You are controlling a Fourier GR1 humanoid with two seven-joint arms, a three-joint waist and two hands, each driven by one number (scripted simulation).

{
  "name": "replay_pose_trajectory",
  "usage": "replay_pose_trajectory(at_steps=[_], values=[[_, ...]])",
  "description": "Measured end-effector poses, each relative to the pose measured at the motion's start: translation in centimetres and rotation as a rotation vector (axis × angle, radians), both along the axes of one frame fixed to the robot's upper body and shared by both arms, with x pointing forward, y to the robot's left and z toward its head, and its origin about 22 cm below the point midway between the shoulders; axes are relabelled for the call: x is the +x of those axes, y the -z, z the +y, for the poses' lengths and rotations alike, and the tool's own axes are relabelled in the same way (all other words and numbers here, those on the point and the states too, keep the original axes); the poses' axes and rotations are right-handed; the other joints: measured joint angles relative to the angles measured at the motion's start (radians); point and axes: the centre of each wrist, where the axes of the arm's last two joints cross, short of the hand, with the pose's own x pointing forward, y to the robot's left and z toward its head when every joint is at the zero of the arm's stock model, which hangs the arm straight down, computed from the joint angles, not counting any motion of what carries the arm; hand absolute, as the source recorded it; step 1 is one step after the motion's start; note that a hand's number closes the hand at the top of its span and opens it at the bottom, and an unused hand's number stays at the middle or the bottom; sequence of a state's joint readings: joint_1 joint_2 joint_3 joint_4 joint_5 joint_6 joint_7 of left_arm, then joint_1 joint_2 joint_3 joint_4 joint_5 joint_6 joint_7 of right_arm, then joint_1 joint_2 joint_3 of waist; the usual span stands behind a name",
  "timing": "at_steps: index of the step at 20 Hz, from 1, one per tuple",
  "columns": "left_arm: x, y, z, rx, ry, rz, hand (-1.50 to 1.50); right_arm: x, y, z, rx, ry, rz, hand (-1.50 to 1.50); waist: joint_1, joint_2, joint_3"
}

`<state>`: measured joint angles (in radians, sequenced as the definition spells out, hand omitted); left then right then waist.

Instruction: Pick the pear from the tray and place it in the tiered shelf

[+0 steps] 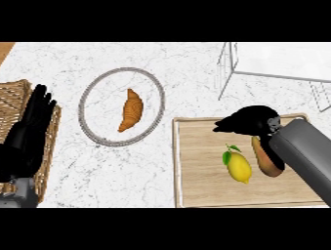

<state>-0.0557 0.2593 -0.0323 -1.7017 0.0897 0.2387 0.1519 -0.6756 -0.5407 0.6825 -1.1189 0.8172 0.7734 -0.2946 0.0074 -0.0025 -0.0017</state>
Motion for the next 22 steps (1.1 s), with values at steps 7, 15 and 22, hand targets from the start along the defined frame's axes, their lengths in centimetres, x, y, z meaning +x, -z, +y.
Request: replay_pose_trajectory(at_steps=[7,15,22], values=[[0.4,-0.2,-0.1,-0.004,-0.001,-0.002,0.0,-0.6,1.0,-0.4,-0.015,-0.025,-0.011,1.5,0.001,-0.011,-0.006],[0.1,-0.3,0.6,-0.008,-0.002,0.005,0.0,-0.4,1.4,-1.0,0.049,-0.058,-0.103,1.5,0.003,-0.018,-0.01],[-0.6,0.4,1.5,-0.005,-0.068,0.025,0.0,-0.1,2.1,-5.0,0.085,0.515,-0.344,1.5,-0.078,-0.029,-0.011]])
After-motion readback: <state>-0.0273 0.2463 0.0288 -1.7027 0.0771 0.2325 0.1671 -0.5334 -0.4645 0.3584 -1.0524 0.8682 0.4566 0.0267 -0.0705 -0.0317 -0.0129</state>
